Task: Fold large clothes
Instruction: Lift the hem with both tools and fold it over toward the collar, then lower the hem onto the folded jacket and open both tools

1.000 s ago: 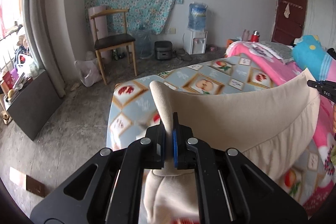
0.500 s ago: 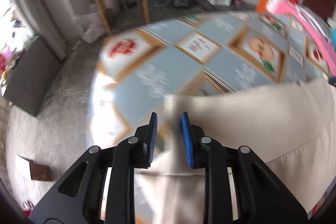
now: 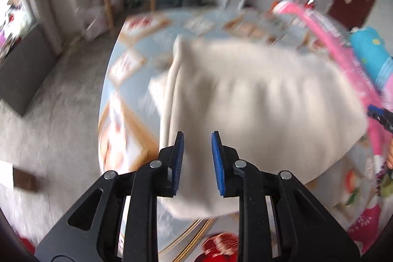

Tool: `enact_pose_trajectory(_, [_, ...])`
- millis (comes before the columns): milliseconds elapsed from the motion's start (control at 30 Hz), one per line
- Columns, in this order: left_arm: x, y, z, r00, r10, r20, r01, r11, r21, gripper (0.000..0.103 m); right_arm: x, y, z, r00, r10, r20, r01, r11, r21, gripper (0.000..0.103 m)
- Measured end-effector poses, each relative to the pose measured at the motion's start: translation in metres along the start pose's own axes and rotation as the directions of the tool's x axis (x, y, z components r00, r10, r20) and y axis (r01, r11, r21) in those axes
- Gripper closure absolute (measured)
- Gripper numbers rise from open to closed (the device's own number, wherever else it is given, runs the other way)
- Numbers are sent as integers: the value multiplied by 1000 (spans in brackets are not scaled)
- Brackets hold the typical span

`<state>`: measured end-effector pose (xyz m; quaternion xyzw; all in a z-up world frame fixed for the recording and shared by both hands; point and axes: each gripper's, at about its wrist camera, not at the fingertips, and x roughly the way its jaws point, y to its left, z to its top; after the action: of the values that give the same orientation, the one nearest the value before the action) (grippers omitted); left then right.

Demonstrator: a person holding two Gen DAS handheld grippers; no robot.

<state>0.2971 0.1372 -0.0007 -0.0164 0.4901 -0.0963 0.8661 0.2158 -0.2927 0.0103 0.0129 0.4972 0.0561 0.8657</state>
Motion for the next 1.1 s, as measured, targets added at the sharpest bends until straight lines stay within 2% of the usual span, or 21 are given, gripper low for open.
enact_pose_trajectory(33, [13, 8, -10, 999, 22, -27, -23, 999, -30, 85, 16, -9, -11, 999, -3, -37, 4, 1000, 30, 68])
enact_pose_trajectory(100, [20, 23, -21, 1000, 12, -27, -14, 997, -79, 96, 17, -25, -16, 997, 71, -11, -69, 991, 116, 67])
enact_pose_trajectory(167, [11, 28, -22, 1000, 16, -6, -16, 996, -84, 98, 4, -27, -10, 1000, 23, -7, -22, 990, 141, 68])
enact_pose_trajectory(200, [3, 28, -22, 999, 40, 13, -39, 996, -76, 97, -5, -23, -8, 1000, -18, 5, 18, 993, 121, 68])
enact_pose_trajectory(267, [-14, 23, -19, 997, 60, 55, -58, 997, -45, 97, -23, -13, -5, 999, -26, 33, 23, 995, 99, 68])
enact_pose_trajectory(400, [-33, -7, -16, 992, -37, 123, 35, 999, 20, 97, -35, 20, -5, 997, -7, 78, 5, 1000, 22, 68])
enact_pose_trajectory(467, [-26, -32, -15, 992, -73, 105, 66, 995, 70, 94, -21, 38, -6, 998, -9, 63, 11, 999, -30, 68])
enact_pose_trajectory(500, [-21, -42, -18, 993, -71, 90, 63, 994, 89, 88, -7, 44, -9, 999, -23, 32, 24, 999, -45, 68])
enact_pose_trajectory(533, [-8, -54, -21, 997, -50, 53, 43, 992, 119, 83, 10, 43, -9, 998, -58, -7, 57, 996, -64, 68])
enact_pose_trajectory(567, [7, -61, -27, 1000, -13, 14, 11, 990, 141, 82, 19, 45, -10, 997, -78, -30, 75, 994, -75, 67])
enact_pose_trajectory(600, [14, -62, -33, 1000, 1, -1, -1, 989, 146, 80, 20, 44, -12, 998, -68, -10, 68, 995, -68, 67])
enact_pose_trajectory(633, [14, -59, -37, 1000, -9, 27, 6, 991, 133, 80, 18, 42, -10, 998, -64, -27, 62, 997, -50, 67])
enact_pose_trajectory(700, [6, -55, -34, 999, -23, 31, 20, 995, 101, 80, 8, 46, -3, 995, -93, -28, 92, 995, -35, 67])
enact_pose_trajectory(800, [-6, -63, -27, 995, -52, 82, 40, 989, 140, 81, -10, 77, 14, 998, -30, 63, 35, 996, -83, 67])
enact_pose_trajectory(900, [0, -81, -17, 994, -85, 75, 71, 983, 172, 81, -6, 114, 25, 994, 42, 99, -27, 988, -149, 67])
enact_pose_trajectory(967, [10, -91, -16, 994, -99, 51, 88, 980, 177, 80, 11, 142, 25, 994, 67, 86, -49, 978, -203, 67])
enact_pose_trajectory(1033, [23, -98, -21, 997, -74, 18, 70, 980, 186, 79, 38, 159, 18, 996, 88, 20, -81, 968, -236, 67])
enact_pose_trajectory(1067, [27, -99, -25, 998, -63, 29, 56, 978, 202, 79, 52, 162, 13, 998, 56, -6, -56, 965, -256, 67])
enact_pose_trajectory(1100, [25, -101, -26, 998, -59, 35, 50, 974, 220, 79, 56, 163, 9, 999, 50, 5, -47, 962, -270, 67])
